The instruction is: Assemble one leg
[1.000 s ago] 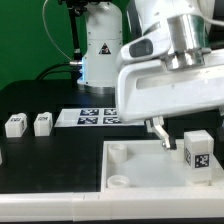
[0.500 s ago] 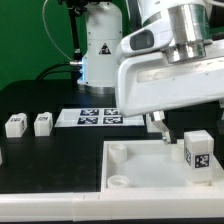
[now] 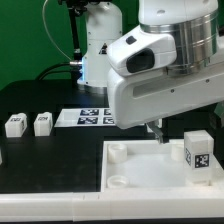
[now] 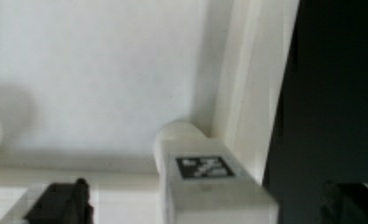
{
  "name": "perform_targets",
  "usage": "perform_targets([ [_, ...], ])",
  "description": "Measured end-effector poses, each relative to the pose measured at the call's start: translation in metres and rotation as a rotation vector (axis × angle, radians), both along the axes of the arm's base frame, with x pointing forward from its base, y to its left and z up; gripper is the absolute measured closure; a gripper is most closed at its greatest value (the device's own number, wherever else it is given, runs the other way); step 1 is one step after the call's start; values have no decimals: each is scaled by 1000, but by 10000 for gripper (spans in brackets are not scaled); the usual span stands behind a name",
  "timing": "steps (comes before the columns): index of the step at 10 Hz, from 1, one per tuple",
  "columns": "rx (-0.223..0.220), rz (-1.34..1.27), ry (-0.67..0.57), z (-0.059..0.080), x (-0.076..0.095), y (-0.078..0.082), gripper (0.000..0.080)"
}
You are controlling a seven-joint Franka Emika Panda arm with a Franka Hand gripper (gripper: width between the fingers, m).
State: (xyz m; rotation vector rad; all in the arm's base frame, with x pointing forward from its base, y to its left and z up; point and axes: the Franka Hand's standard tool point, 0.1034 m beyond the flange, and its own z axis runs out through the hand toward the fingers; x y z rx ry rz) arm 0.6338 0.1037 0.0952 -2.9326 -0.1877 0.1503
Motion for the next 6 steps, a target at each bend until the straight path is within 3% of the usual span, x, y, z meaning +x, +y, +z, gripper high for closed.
perform_targets([
  [3, 0, 2, 2, -2, -1, 1, 150],
  [6, -40, -106, 21, -15, -3, 12, 150],
])
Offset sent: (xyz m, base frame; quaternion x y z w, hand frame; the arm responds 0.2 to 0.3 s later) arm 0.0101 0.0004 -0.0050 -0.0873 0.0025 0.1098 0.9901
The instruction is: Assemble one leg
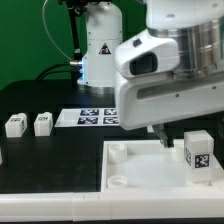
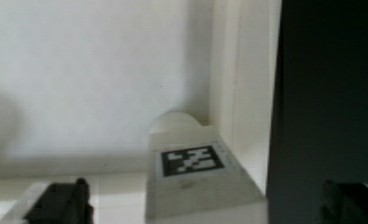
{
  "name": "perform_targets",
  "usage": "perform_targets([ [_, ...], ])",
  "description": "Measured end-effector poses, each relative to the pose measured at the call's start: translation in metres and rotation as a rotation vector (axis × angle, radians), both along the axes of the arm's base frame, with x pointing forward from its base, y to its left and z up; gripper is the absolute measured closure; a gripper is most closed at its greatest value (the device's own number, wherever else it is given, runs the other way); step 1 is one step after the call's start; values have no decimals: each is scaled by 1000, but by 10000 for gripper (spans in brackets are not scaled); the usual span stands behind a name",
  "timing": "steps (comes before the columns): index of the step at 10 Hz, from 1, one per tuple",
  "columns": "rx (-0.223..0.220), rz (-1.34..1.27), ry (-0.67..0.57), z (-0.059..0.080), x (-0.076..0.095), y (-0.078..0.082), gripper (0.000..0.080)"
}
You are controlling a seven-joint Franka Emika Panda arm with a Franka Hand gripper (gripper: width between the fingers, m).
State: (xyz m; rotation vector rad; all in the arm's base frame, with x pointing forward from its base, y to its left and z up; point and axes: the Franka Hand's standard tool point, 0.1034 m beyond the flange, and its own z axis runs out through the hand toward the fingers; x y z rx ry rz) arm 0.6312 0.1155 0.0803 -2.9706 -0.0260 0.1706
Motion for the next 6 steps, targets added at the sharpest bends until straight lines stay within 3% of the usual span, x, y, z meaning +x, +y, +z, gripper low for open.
perform_targets([
  [4, 1, 11, 4, -8, -2, 3, 150],
  [6, 1, 10, 3, -9, -2, 3, 407],
])
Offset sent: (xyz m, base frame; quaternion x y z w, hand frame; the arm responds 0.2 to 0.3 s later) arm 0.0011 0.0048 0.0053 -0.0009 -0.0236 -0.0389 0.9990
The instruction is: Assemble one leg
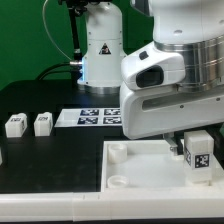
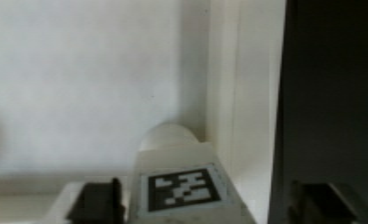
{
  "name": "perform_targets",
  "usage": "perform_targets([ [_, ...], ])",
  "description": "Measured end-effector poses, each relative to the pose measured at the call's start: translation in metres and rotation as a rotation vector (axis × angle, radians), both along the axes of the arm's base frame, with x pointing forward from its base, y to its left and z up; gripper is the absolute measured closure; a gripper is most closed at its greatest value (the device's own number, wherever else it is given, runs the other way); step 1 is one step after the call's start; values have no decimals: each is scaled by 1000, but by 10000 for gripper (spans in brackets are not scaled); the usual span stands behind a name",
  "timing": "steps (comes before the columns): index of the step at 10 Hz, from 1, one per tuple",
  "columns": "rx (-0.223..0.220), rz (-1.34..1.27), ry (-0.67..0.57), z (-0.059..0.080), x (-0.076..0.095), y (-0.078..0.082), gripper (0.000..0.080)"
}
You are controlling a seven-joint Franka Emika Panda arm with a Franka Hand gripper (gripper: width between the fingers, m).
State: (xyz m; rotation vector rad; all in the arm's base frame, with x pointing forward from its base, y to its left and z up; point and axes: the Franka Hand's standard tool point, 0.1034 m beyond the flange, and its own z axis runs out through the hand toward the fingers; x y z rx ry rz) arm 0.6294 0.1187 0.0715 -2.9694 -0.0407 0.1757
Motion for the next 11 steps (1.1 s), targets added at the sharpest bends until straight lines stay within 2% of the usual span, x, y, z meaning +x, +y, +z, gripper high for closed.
perform_targets([
  [1, -9, -3, 1, -1, 0, -5, 407],
  [2, -9, -5, 2, -2, 0, -6, 503],
  [6, -13, -63, 11, -2, 0, -6, 503],
  [11, -104, -870, 122, -4, -6, 13, 503],
])
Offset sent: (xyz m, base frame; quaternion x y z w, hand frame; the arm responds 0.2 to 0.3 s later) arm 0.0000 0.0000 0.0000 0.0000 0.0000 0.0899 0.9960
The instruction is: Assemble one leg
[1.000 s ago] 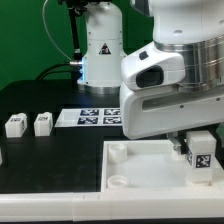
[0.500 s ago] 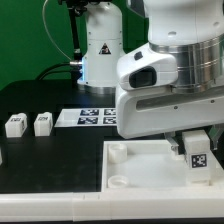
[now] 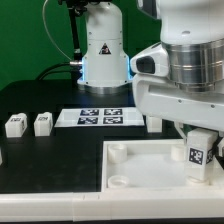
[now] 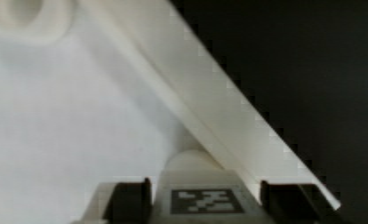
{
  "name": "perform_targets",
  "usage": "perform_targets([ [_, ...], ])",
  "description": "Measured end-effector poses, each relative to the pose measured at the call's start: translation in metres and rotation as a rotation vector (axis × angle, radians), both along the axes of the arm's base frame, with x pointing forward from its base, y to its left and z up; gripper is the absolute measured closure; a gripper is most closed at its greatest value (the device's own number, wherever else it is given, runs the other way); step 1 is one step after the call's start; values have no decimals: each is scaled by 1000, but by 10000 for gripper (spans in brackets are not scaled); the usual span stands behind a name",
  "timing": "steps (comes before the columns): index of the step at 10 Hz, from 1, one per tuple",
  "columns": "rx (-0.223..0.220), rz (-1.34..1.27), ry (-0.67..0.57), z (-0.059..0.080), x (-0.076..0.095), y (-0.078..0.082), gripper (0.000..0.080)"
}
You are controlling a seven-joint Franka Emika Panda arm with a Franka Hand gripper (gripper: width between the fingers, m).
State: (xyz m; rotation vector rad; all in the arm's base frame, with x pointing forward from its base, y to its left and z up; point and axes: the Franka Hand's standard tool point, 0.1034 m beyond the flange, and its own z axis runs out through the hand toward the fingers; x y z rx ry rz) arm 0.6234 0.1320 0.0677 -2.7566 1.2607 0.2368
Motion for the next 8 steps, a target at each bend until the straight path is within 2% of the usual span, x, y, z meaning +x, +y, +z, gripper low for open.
perform_targets([
  [2, -20, -214, 37, -1, -1, 3, 503],
  [4, -13, -156, 28, -1, -1, 4, 503],
  [5, -12, -143, 25, -2, -1, 4, 313],
  [6, -2, -47, -3, -4, 0, 3, 186],
  [8, 27, 330, -30, -5, -4, -2, 161],
])
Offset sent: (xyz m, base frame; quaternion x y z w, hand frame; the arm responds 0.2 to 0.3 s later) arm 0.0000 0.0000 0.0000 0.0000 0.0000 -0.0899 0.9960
